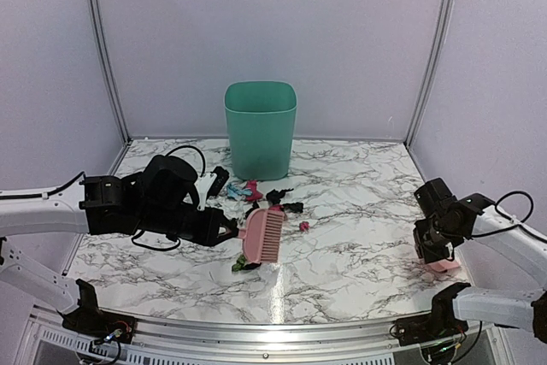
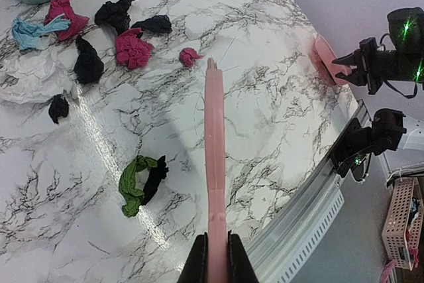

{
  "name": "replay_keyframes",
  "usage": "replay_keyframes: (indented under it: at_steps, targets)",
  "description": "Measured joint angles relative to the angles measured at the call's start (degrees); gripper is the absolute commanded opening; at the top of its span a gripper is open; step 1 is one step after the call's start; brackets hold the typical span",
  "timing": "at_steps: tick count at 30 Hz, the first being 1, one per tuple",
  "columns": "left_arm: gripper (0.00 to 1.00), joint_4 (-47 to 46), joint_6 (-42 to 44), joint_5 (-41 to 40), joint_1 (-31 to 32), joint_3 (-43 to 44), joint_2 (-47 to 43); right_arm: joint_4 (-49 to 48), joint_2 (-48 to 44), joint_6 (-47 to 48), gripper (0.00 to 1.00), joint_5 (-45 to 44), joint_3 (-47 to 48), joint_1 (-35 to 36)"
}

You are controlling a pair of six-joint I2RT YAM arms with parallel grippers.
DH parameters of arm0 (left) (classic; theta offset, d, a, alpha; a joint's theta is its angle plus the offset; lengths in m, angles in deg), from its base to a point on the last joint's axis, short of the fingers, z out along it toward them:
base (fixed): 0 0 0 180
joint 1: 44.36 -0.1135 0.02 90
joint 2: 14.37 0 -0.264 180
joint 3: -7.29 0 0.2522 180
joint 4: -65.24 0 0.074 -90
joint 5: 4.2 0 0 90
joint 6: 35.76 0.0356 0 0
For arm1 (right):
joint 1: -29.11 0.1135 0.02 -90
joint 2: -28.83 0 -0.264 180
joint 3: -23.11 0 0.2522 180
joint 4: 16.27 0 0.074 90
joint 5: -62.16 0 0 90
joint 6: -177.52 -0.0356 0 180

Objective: Sweep away the paper scraps from the table

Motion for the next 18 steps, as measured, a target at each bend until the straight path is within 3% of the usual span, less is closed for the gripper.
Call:
replay_keyframes:
  at_steps: [9, 18]
  targets:
    - [0.0, 0.0, 0.1, -2.3, 0.0, 0.0, -0.2, -8.3, 14.2, 0.1, 0.0, 4.7, 2.2, 10.4]
    - [0.0, 1.1, 0.8, -4.7, 0.0, 0.0, -1.9, -13.4, 28.4, -1.7, 0.0, 7.0, 13.9, 22.5]
